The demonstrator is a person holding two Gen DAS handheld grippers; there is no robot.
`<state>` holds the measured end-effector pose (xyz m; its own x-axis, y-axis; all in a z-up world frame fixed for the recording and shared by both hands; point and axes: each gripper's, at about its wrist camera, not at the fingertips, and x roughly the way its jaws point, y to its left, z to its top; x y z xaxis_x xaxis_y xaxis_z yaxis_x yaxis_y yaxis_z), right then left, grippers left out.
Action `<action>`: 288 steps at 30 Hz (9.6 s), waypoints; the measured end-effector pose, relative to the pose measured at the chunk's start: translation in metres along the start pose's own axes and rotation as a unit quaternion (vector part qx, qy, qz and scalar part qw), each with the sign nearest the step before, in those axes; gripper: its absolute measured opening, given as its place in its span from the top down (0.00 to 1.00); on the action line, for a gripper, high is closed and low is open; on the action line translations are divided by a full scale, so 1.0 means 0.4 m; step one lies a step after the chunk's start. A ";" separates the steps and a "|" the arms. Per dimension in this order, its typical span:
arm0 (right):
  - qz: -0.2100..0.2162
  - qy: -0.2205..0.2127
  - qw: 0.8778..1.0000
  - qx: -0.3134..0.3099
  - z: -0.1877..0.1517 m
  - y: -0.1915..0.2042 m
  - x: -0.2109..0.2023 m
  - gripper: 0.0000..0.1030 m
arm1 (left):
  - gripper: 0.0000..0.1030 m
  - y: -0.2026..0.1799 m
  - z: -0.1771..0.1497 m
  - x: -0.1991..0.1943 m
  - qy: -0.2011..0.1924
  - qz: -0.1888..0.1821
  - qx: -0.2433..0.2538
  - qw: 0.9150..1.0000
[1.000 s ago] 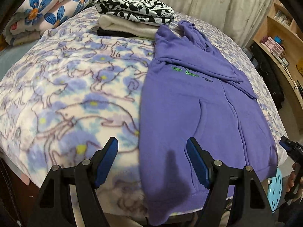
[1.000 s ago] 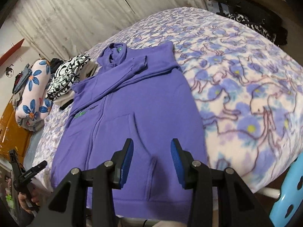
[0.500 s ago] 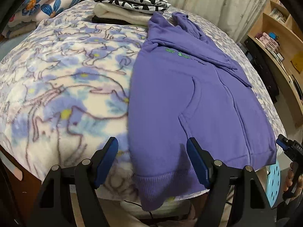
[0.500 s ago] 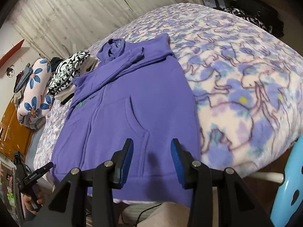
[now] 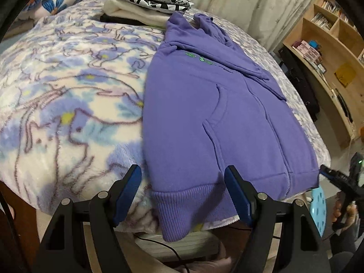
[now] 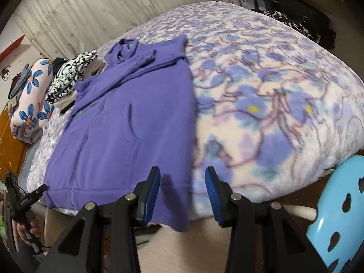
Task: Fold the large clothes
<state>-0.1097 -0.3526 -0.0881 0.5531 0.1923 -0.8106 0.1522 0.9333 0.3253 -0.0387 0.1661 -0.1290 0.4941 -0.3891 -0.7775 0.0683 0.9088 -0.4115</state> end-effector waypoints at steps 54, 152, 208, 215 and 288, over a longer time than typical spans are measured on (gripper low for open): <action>0.231 0.058 0.971 0.032 -0.023 0.039 0.130 0.80 | 0.72 -0.003 0.065 0.107 0.059 -0.164 -0.024 0.984; -0.006 0.036 0.995 -0.097 0.655 0.172 0.541 0.80 | 0.61 -0.062 0.801 0.532 0.059 0.055 0.097 0.992; 0.047 -0.050 0.992 -0.106 0.661 0.519 0.532 0.83 | 0.69 -0.317 0.808 0.464 -0.086 0.065 0.110 0.988; 0.030 -0.016 0.993 -0.115 0.631 0.536 0.641 0.82 | 0.68 -0.403 0.709 0.637 -0.035 0.103 0.134 0.985; -0.149 0.080 0.981 -0.096 0.388 0.296 0.406 0.80 | 0.31 -0.191 0.452 0.374 0.007 0.188 0.098 0.977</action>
<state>0.1254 -0.2579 -0.1054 0.3699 -0.0676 -0.9266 0.1220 0.9922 -0.0237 0.1866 0.0655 -0.1278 0.5037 -0.0223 -0.8636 0.0487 0.9988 0.0026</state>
